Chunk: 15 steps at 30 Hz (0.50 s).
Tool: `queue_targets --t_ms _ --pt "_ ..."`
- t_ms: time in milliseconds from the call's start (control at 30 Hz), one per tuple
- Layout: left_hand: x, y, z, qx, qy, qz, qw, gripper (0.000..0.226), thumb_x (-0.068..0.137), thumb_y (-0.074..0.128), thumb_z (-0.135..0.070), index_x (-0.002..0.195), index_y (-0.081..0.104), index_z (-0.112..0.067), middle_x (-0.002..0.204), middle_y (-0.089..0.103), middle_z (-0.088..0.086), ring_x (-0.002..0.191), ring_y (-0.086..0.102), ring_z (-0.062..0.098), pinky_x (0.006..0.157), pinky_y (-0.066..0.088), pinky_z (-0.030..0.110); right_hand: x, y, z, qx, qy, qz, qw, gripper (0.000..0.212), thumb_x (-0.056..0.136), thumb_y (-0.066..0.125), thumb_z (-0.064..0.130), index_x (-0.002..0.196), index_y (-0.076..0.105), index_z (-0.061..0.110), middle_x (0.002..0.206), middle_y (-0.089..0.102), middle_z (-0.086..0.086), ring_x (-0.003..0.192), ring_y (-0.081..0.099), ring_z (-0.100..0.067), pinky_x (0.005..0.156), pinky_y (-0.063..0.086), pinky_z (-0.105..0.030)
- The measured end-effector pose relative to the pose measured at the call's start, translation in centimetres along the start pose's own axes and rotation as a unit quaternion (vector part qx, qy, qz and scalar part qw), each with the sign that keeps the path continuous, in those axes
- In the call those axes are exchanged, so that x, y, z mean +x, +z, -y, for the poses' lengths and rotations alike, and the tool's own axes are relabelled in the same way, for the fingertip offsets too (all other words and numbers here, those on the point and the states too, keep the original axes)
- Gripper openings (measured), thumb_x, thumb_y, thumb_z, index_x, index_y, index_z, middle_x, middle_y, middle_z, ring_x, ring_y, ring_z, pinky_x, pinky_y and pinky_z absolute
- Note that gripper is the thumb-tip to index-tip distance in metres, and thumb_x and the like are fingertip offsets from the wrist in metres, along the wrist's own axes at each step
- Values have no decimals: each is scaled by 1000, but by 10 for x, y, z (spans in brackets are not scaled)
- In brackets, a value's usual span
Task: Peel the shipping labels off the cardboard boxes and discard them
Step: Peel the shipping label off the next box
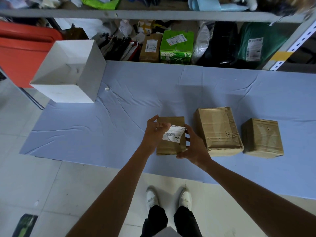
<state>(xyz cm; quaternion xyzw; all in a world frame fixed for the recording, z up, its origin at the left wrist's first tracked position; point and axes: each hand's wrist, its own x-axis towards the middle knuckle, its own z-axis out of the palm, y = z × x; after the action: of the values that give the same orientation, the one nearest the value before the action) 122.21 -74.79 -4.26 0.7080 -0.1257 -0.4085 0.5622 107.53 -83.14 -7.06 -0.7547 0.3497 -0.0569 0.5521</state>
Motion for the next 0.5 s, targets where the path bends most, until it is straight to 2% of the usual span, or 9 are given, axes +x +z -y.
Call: queue_targets --t_ms 67,133,267,367,433,500 --pt "0 0 -1 -1 1 3 1000 66 87 65 -22 142 30 -17 112 65 12 100 64 22 77 54 24 0 0 0 1 1 2 1000 115 50 91 3 143 27 26 128 51 8 114 50 -11 81 53 -25" --pt "-1 0 -1 -9 2 7 1000 66 87 65 -21 142 29 -16 112 66 13 99 64 22 79 53 25 0 1 0 3 3 2 1000 116 49 91 3 143 26 27 126 50 11 113 50 -10 79 53 -23" --pt "-2 0 -2 -13 2 10 1000 65 88 64 -17 142 29 -14 107 67 12 90 65 15 70 52 17 -1 0 1 7 5 2 1000 116 49 91 2 144 27 26 124 50 12 113 50 -10 83 55 -31" --pt "-1 -1 -3 -15 3 12 1000 66 87 65 -18 143 29 -13 109 67 13 88 65 13 65 52 13 -2 -1 2 6 4 4 1000 115 50 90 1 143 27 26 122 50 12 111 49 -7 79 53 -25" --pt "-1 -1 -2 -12 2 10 1000 65 87 65 -18 143 31 -10 105 67 6 87 65 10 63 51 11 -2 -2 2 1 1 4 1000 116 50 90 1 143 27 26 123 51 10 110 49 -7 79 52 -23" --pt "-2 -1 -3 -12 2 9 1000 63 87 65 -15 141 34 -7 98 66 -2 83 65 5 61 49 8 -2 -2 3 -3 -3 4 1000 117 49 91 2 144 26 26 126 52 6 111 49 -8 82 53 -27"
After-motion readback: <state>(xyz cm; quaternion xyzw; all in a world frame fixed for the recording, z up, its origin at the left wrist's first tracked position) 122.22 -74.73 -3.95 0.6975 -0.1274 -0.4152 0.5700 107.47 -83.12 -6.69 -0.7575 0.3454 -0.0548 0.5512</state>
